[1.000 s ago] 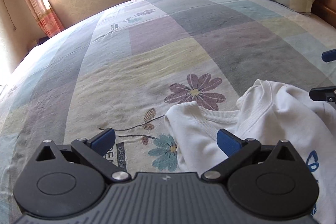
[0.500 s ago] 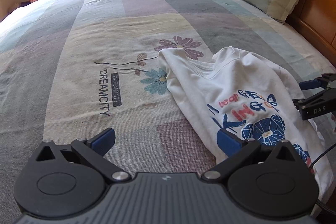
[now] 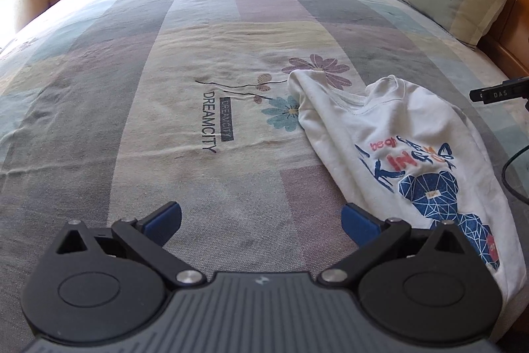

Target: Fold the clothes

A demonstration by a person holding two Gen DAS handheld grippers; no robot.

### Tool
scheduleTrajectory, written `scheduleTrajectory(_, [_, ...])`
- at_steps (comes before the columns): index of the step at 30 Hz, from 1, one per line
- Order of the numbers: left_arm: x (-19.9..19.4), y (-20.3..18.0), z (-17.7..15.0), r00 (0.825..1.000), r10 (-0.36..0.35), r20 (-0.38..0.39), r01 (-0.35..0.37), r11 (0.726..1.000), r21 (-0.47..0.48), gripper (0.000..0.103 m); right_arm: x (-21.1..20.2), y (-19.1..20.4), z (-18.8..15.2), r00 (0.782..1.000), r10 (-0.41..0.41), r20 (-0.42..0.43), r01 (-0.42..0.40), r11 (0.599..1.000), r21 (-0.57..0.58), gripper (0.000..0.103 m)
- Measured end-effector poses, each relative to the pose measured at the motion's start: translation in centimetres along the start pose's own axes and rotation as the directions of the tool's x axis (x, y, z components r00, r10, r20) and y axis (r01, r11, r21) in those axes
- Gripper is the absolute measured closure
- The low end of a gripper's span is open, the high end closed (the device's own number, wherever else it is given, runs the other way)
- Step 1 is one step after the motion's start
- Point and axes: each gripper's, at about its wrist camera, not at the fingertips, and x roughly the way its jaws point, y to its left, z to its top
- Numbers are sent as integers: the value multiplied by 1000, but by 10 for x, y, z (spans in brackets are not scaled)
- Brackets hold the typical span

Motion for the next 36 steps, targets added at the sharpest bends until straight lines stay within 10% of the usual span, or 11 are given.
scheduleTrajectory(10, [1, -68, 34, 996, -89, 13, 87, 990, 114, 1, -46, 54, -61, 929, 367, -53, -369, 929, -38, 0])
scheduleTrajectory(24, [56, -209, 53, 975, -192, -116, 222, 900, 374, 1, -67, 34, -125, 936, 339, -92, -339, 941, 13, 0])
scheduleTrajectory(31, [69, -180, 40, 989, -20, -148, 77, 917, 391, 1, -53, 29, -134, 919, 381, -97, -376, 924, 65, 0])
scheduleTrajectory(36, [66, -146, 43, 986, -44, -161, 89, 955, 283, 0, -54, 32, -139, 926, 375, -51, -371, 926, 66, 0])
